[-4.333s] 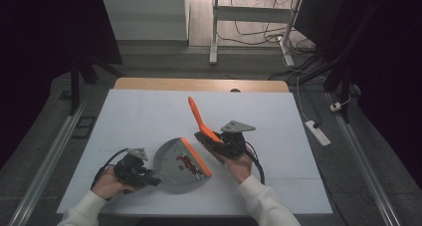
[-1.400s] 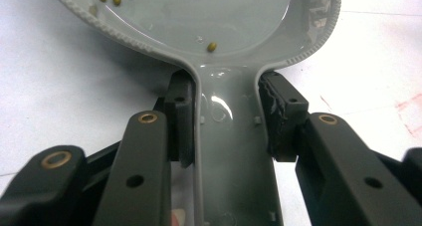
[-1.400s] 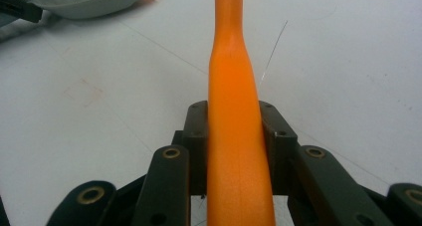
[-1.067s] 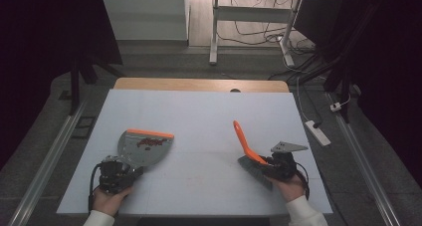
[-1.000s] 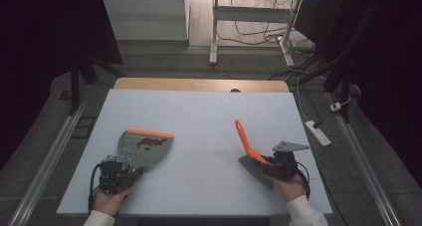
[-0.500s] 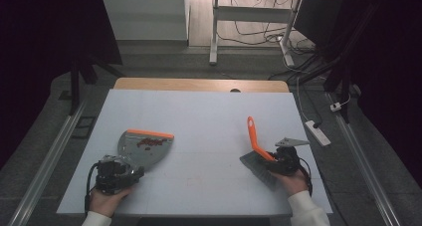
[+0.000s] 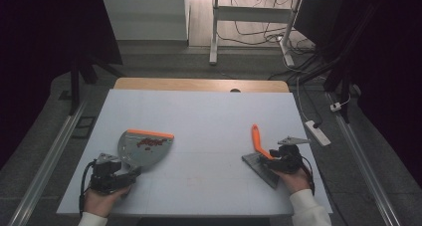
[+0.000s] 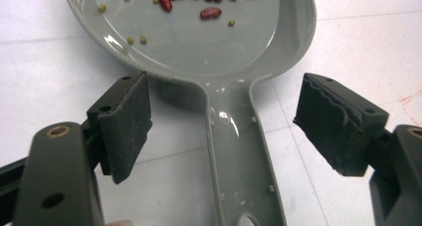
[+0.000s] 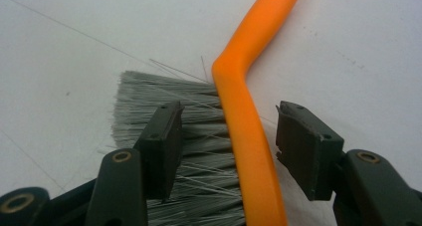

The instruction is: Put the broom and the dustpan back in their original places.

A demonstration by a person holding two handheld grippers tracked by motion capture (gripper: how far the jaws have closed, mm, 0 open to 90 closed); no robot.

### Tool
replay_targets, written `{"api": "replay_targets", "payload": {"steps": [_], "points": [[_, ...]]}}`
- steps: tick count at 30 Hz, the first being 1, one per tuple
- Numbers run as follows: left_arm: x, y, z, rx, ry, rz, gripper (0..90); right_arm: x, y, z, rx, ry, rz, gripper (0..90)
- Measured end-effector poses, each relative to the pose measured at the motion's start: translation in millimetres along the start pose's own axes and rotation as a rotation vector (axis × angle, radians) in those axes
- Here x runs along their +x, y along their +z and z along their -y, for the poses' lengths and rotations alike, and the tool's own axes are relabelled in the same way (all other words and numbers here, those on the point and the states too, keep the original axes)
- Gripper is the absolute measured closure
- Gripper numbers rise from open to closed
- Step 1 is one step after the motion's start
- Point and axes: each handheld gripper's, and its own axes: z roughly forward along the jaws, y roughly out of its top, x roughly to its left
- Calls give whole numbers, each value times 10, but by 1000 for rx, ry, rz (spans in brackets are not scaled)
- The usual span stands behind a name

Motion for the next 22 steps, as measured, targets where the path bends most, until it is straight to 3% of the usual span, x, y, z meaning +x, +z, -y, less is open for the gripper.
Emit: {"api": "replay_targets", "payload": {"steps": [4, 8, 15, 22], "points": [[-20, -24, -52, -18, 58, 32, 226, 28, -56, -4, -27, -21, 11, 448], [-53, 49, -126, -3, 112, 100, 230, 108, -120, -18, -53, -66, -3, 459], [-170, 210, -253, 22, 206, 209, 243, 273, -158, -16, -79, -144, -59, 466], [-154, 289, -297, 40, 228, 240, 247, 352, -187, -1, -103, -217, -85, 465]]}}
